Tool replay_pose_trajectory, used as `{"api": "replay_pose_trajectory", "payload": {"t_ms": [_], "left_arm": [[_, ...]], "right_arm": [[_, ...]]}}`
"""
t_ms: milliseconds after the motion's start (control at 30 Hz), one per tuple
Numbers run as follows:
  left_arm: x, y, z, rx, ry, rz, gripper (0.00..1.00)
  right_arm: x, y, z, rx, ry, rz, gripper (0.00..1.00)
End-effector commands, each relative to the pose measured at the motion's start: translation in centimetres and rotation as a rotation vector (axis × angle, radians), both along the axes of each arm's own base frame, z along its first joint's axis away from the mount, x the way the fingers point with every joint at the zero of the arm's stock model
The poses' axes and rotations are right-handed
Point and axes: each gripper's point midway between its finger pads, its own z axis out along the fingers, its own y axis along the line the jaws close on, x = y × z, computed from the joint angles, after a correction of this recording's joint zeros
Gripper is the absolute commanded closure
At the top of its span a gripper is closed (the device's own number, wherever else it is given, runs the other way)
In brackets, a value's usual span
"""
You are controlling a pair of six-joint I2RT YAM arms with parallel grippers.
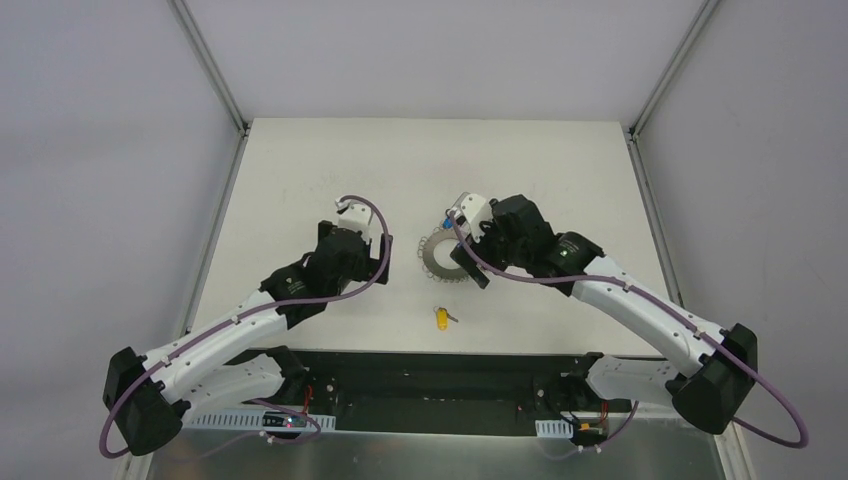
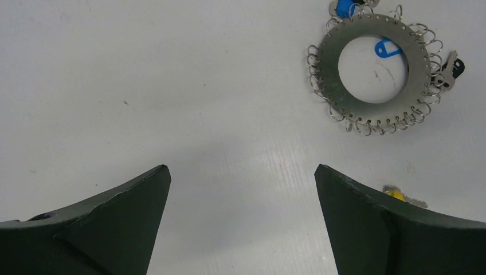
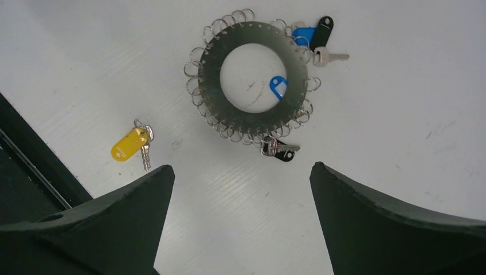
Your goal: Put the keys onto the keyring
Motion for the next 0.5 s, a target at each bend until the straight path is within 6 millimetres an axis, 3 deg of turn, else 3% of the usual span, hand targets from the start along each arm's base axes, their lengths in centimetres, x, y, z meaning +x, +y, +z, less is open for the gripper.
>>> {"api": "replay_pose_trajectory", "payload": {"t_ms": [0, 233, 467], "left_arm": [[0.8, 0.0, -0.3, -0.065, -0.011, 0.025, 0.02], [1.1, 1.7, -1.9, -0.08, -0.012, 0.078, 0.04], [0.7, 2.8, -1.7, -0.14, -0.038, 0.126, 0.04]], "right_arm": [[0.3, 3.7, 1.4, 0.049, -0.111, 0.279, 0.07], [0.3, 4.9, -1.2, 0.012, -0.014, 0.476, 0.21], [0.6, 5.9, -4.0, -0.048, 0.109, 0.615, 0.35]]}}
